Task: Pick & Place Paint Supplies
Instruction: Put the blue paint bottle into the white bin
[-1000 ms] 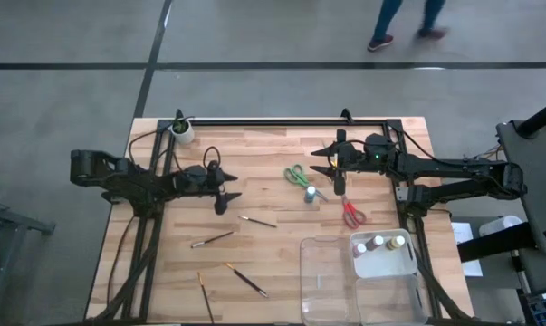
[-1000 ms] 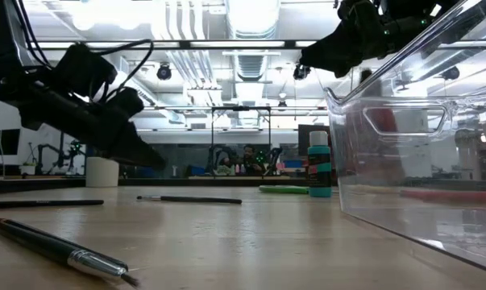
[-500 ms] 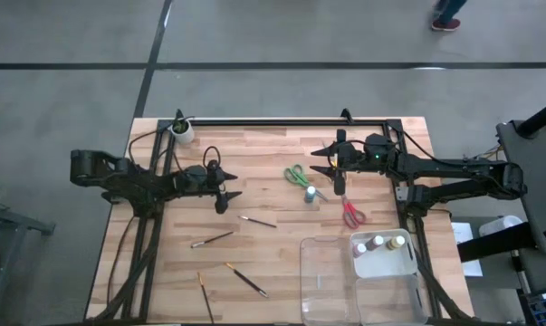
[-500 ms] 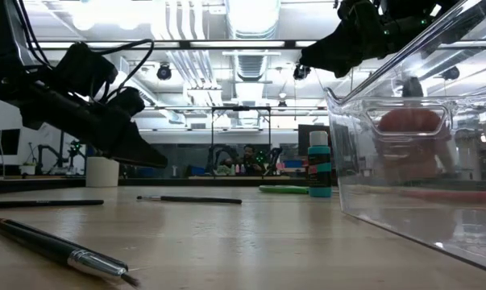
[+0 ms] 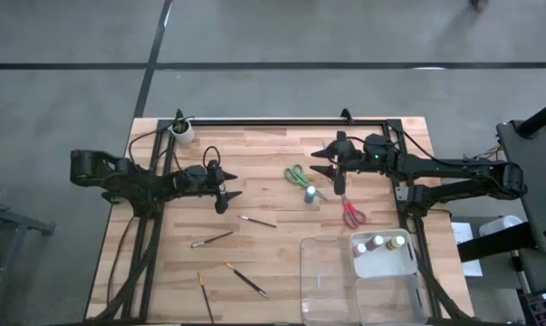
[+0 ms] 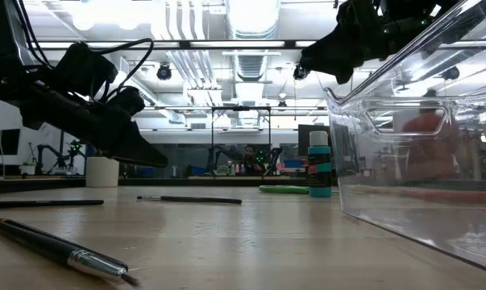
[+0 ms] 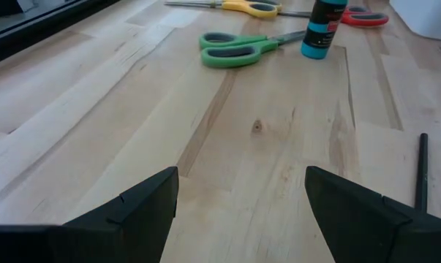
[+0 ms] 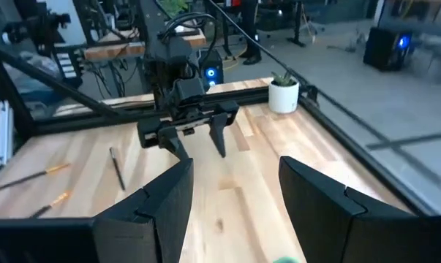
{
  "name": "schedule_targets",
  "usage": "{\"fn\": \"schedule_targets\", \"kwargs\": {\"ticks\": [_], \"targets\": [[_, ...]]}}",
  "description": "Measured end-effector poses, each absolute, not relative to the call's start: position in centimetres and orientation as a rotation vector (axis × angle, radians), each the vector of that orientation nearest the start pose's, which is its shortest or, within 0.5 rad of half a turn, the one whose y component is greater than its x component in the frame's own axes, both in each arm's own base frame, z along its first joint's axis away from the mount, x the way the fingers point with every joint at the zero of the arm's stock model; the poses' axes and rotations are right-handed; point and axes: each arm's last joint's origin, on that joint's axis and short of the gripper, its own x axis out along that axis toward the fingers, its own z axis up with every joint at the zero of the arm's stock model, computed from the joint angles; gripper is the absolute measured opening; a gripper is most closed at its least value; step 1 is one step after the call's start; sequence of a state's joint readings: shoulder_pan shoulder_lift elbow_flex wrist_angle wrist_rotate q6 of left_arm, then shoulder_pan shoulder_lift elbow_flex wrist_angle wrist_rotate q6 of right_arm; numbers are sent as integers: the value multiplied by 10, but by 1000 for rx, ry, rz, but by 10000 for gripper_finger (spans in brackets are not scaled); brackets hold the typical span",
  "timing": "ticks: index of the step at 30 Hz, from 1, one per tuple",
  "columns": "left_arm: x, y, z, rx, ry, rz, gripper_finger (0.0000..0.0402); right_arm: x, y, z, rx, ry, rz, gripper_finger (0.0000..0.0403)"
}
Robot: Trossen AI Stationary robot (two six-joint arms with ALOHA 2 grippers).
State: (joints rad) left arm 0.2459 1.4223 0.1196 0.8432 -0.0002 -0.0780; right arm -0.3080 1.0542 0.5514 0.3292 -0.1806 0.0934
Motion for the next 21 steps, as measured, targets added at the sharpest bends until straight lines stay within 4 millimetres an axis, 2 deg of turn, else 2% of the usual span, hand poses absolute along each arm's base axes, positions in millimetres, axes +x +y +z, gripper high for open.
{"fn": "schedule_targets", "kwargs": {"ticks": [9, 21], "targets": [[184, 46, 100, -141, 457, 261, 303, 219, -64, 251, 278, 154, -143, 201], [184, 46, 101, -141, 456, 261, 303, 220, -65, 254, 215, 160, -141, 201]]}}
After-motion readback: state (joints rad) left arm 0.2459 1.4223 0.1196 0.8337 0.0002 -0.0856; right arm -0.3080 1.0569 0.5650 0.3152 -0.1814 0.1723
